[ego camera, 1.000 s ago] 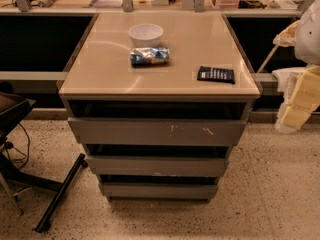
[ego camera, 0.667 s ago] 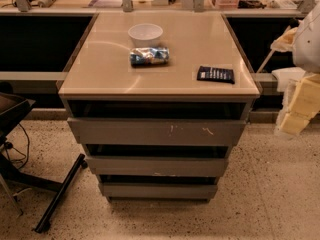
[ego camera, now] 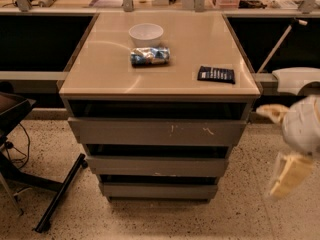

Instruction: Open bottom drawer

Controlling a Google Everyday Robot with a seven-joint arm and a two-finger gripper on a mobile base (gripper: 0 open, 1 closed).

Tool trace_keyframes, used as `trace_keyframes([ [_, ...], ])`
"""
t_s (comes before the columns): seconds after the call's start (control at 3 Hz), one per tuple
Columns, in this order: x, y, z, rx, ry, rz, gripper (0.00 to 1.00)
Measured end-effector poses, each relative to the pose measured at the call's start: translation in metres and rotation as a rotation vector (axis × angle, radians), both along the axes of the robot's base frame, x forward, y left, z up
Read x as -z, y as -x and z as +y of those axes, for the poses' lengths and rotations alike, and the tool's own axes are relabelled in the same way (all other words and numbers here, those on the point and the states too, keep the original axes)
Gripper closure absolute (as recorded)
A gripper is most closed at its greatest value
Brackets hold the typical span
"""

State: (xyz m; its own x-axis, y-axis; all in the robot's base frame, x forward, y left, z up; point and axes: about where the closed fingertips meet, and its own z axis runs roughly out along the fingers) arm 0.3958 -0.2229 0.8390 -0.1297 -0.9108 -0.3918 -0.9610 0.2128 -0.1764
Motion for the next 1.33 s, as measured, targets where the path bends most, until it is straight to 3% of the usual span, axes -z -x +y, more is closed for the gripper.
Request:
trace_keyframes([
  [0.33, 0.119, 0.061, -0.028, -0.014, -0.114, 0.148, 0.0],
  [0.67, 0.217, 0.114, -0.038, -0.029, -0.208, 0.279, 0.0],
  [1.33, 0.23, 0.117, -0.033, -0.037, -0.235, 0.305, 0.0],
])
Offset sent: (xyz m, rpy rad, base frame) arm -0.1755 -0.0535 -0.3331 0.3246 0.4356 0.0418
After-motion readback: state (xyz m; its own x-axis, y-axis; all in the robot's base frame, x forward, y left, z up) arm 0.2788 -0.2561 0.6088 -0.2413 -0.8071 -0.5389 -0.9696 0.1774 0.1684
